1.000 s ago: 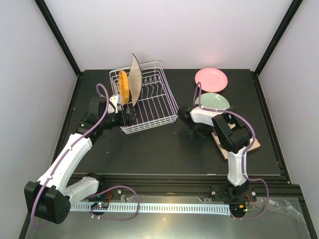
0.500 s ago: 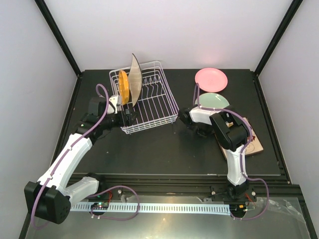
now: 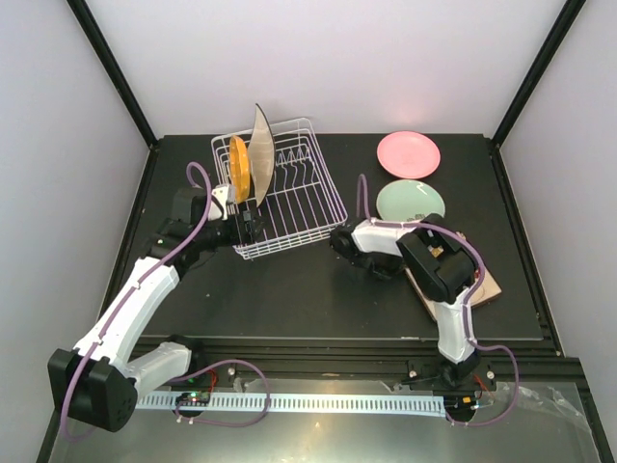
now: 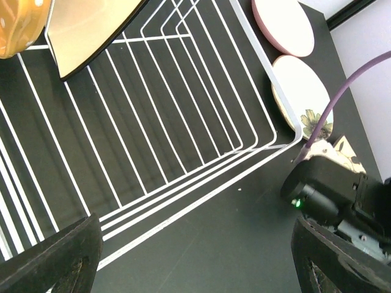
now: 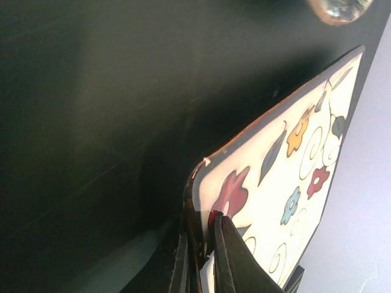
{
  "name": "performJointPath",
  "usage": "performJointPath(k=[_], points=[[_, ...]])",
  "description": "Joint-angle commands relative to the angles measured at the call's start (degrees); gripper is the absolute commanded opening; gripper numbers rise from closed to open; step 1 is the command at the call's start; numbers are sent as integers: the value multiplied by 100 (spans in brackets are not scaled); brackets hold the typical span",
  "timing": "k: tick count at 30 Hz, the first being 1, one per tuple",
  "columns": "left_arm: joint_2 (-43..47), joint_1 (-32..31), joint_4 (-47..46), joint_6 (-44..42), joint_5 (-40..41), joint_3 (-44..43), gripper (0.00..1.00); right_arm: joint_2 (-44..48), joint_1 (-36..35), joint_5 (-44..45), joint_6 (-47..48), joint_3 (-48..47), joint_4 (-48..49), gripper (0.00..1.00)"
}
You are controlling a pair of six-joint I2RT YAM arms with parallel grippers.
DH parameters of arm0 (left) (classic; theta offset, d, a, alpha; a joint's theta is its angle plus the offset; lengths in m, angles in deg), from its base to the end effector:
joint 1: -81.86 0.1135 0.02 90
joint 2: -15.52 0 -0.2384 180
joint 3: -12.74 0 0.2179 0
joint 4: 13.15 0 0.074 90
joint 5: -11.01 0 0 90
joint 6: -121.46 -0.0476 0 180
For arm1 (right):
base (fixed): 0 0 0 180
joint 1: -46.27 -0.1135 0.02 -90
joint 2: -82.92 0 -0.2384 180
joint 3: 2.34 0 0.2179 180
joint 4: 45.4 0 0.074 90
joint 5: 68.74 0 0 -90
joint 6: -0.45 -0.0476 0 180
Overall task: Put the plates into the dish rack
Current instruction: Move the plate to the center of the board.
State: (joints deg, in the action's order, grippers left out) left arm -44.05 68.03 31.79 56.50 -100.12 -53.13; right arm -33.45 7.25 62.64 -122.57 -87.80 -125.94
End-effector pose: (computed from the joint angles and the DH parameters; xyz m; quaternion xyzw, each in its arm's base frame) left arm 0.1982 -0.0665 0.2690 -0.0075 0.8895 -0.2976 0.3467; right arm 0.2317 0.1473 0.1130 -0.1138 0.9145 -0.3831 0.0633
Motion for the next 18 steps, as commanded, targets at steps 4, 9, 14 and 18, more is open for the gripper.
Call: performJointPath(k=[4,9,14,18], points=[[-63,47,-140,-49,-160,-85,86,-53,-867,-1178,-732,-382,273,1],[-33,47,-80,-79,-160,-66,86,-363,-1373,-1438,-783,-893,222,1],[12,53,44,-187,-103,-113,86,-666,-1623,-1654,-777,-1394,154,2],[56,55,127,-223,-41,-120,86,-800,-1699,-1770,-775,-1551,162,9]])
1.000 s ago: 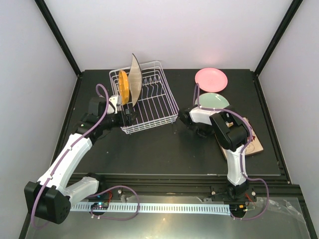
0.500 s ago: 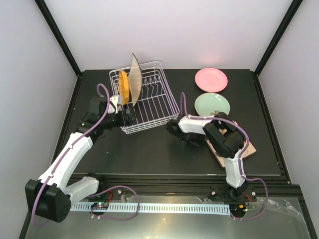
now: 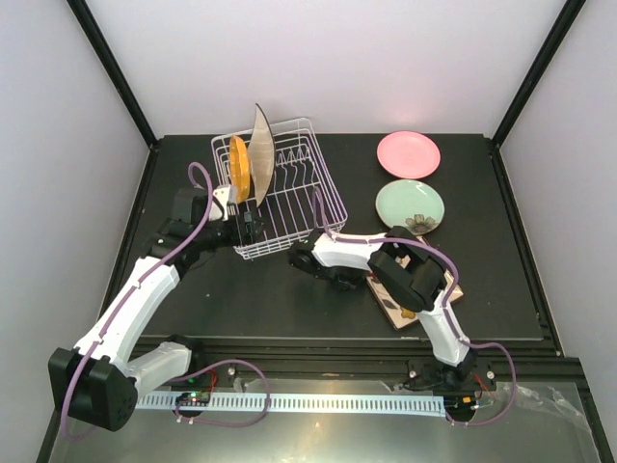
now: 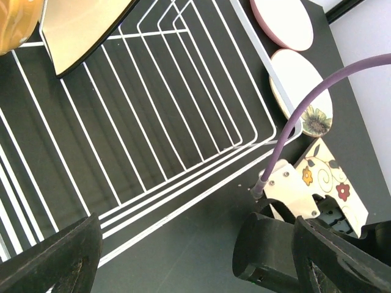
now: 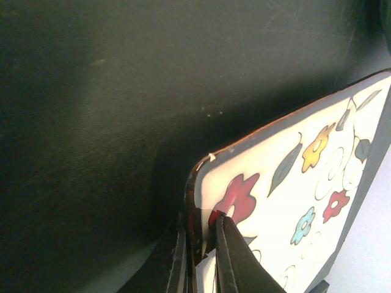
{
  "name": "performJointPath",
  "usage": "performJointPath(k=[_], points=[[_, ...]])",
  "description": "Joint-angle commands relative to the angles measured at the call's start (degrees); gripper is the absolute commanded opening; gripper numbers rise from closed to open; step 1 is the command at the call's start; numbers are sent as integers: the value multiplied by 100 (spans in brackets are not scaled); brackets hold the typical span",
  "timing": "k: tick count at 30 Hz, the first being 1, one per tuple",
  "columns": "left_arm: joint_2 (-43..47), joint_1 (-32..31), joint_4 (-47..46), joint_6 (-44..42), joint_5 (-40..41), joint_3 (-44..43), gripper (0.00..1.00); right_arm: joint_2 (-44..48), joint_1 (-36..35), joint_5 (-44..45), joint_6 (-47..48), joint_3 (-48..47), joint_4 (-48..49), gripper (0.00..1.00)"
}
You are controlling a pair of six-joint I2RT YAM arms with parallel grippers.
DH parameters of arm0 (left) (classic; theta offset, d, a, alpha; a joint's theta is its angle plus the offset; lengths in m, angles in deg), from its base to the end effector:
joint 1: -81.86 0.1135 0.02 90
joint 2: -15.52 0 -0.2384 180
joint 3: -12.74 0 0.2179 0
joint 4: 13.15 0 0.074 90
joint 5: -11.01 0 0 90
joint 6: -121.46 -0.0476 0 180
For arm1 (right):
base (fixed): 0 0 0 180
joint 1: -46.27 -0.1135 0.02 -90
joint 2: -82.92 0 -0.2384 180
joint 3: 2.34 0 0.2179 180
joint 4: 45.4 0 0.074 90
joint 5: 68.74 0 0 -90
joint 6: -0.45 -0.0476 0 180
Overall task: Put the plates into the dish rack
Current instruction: Move the plate to the center of the board, then pick up the plate at the center of the board.
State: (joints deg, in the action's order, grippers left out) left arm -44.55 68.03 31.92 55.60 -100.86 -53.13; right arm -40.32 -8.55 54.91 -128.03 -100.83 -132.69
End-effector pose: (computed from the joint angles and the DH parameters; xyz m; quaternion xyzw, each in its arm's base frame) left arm 0.1990 -0.0673 0.2673 0.0012 0.8909 -0.2989 0.3420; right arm 0.1978 0.2349 0.1163 -0.1883 0.9221 -0.3281 0.0810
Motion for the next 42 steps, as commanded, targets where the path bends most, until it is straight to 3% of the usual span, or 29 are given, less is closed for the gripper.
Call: performJointPath(k=[1,11,17,19,25,29,33,36,40,42], points=[[115,54,123,-146,31,-114,86,-113,-119,-999,-230,-260,839,11],[179,55,115,-178,-15,81,86,770,-186,-1058,-264,-16,844,26],[145,47,74,-170,-99,89,86,1195,-231,-1132,-189,29,899,42],[148,47,78,-151,-138,72,86,1271,-230,-1117,-164,5,924,43],[518,-165,348,130,-196,221,83,2554,-154,-1244,-291,302,1092,49],[1087,-909,314,679,277,461,81,4134,586,-2138,-382,1154,1731,57],[1877,-1899,-909,2202,769,1336,85,5443,1846,-3472,-48,1896,2318,62],[1533,-2802,-1684,3129,1051,1924,85,5555,2356,-3584,381,1688,1979,62],[598,-4116,-1877,3627,2126,1589,85,5521,2900,-3929,731,1451,1626,62],[113,-4476,-2848,4059,2601,1746,85,5672,3153,-4226,769,1556,1746,62]])
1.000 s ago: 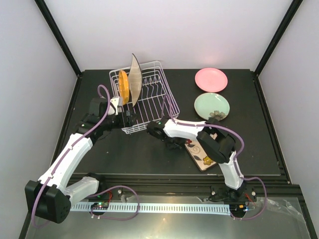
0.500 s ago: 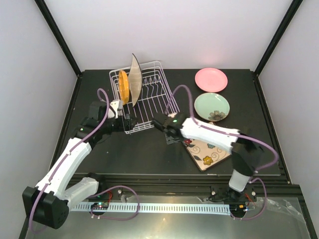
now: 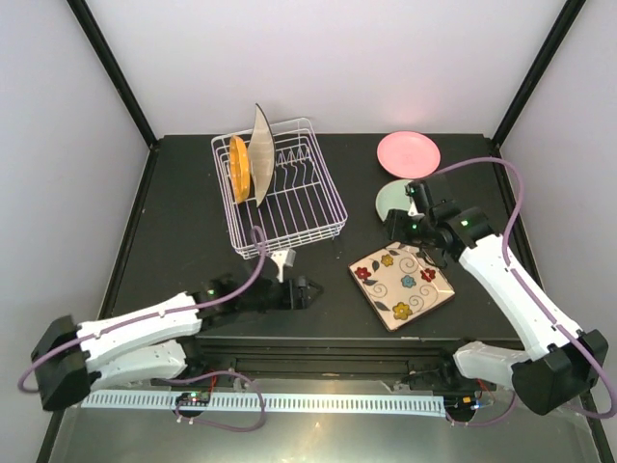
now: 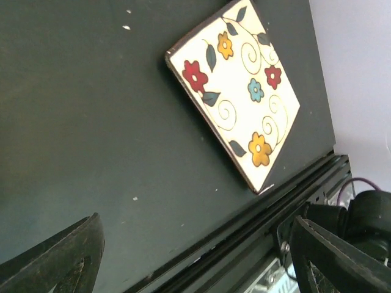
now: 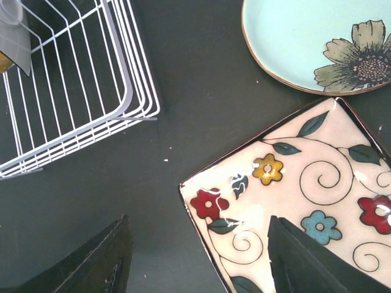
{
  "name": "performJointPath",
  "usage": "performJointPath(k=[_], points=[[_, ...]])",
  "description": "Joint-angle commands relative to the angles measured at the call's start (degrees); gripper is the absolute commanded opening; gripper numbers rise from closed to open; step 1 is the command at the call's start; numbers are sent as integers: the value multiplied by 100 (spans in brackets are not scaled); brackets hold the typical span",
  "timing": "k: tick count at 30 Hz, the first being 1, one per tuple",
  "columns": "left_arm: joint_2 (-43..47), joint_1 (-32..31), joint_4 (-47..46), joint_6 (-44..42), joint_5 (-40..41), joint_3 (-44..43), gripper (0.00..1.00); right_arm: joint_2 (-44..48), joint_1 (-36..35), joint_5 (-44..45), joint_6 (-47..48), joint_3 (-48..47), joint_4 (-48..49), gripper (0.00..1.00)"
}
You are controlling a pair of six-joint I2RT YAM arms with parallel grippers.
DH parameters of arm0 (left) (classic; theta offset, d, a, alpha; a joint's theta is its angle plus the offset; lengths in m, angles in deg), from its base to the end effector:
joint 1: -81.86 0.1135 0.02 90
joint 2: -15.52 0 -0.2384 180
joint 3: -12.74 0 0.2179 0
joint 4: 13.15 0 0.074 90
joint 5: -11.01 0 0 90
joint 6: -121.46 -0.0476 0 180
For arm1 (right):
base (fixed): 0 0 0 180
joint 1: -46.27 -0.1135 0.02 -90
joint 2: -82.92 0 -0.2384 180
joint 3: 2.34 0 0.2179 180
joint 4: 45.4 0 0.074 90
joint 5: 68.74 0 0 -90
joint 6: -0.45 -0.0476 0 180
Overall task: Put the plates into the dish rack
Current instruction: Pick up the plate at the center of the board.
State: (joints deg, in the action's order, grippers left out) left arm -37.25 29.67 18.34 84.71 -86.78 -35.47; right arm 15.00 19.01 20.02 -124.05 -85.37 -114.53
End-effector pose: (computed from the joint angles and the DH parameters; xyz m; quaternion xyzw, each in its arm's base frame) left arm 0.1120 -0.1548 0.2147 0.0226 0.8894 -0.3968 0.2259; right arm 0.1881 0.0981 0.2928 0.0567 0.9494 0.1673 0.2598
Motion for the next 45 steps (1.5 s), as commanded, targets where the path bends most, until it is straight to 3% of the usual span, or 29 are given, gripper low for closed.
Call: performJointPath(k=[1,4,8,13,17,23,30,45], points=[[-828,-758,-1893,1390,1464,66,85,231,511,-859,373,90,-13,62],[-1560,-1017,-2848,1991,2238,128,83,369,1007,-1151,458,290,-125,62],[-2458,-1240,-3221,2625,2997,-182,83,495,1899,-1771,645,797,-203,61],[-3321,-1231,-4157,3136,3045,-247,85,648,3106,-2356,837,1511,-192,61],[-4060,-1141,-5132,3006,2588,-309,85,680,3679,-2739,886,1977,-29,61],[-4653,-890,-5587,3074,1706,-414,79,904,4004,-2576,856,2264,-21,61],[-5165,-683,-5817,2912,848,-687,78,1014,4272,-2518,964,2278,-147,61],[-5667,-653,-6184,2869,755,-781,74,1121,4300,-2601,922,2332,-152,61]])
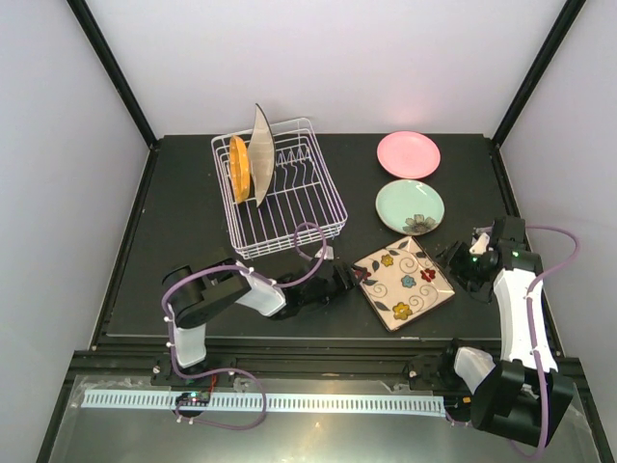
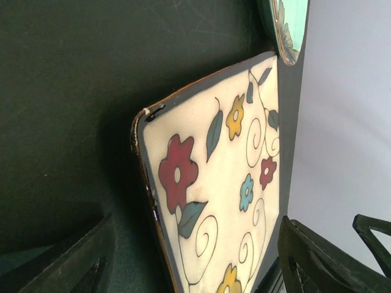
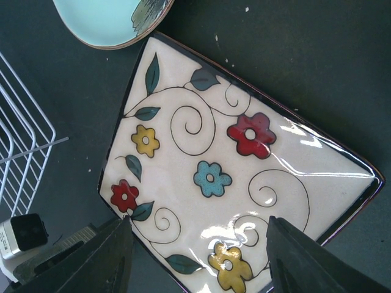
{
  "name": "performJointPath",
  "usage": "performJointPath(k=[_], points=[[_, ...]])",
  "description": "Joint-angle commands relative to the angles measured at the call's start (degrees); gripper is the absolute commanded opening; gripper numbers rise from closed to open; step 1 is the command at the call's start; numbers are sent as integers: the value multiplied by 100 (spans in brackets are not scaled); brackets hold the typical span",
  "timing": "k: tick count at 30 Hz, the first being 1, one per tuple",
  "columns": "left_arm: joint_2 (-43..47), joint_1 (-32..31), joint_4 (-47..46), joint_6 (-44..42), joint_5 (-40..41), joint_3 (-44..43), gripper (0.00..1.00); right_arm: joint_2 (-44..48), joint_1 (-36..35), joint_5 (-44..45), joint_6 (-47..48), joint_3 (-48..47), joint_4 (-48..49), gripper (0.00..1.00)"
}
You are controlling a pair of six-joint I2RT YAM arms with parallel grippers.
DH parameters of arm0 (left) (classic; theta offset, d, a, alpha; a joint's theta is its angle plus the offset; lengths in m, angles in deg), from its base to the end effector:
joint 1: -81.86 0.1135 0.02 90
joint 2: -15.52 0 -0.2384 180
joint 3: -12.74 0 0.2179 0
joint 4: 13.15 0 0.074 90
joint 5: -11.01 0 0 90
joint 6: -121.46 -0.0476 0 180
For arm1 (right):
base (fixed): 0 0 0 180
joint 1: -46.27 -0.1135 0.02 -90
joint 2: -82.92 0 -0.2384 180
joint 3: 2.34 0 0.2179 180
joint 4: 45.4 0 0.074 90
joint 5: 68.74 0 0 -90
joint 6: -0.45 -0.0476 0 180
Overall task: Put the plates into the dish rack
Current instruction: Pick up the plate at the center of the board.
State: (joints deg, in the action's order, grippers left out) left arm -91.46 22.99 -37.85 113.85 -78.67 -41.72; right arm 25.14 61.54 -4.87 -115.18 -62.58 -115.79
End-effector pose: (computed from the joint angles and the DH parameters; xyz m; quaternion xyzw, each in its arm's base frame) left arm 0.1707 -0.2821 0.1118 -0.1759 0.8381 -0.4864 0.1735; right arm 0.1545 -0.0205 0.2164 0.2935 0.9110 0.2378 0.1657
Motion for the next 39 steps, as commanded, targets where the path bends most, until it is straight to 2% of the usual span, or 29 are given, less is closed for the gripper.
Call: performJointPath(k=[1,35,37,39], points=[[-291,16,-597,-54,-53,-159,73,126,47,-118,33,56,-29,61],[-1240,236,-970,-279,129,-551,71,226,47,-253,-11,158,-44,61],[-1272,236,-860,-314,82,-654,69,224,47,-252,-12,169,-35,61],[-1283,236,-782,-339,73,-704,61,234,47,-252,-21,167,-28,61]])
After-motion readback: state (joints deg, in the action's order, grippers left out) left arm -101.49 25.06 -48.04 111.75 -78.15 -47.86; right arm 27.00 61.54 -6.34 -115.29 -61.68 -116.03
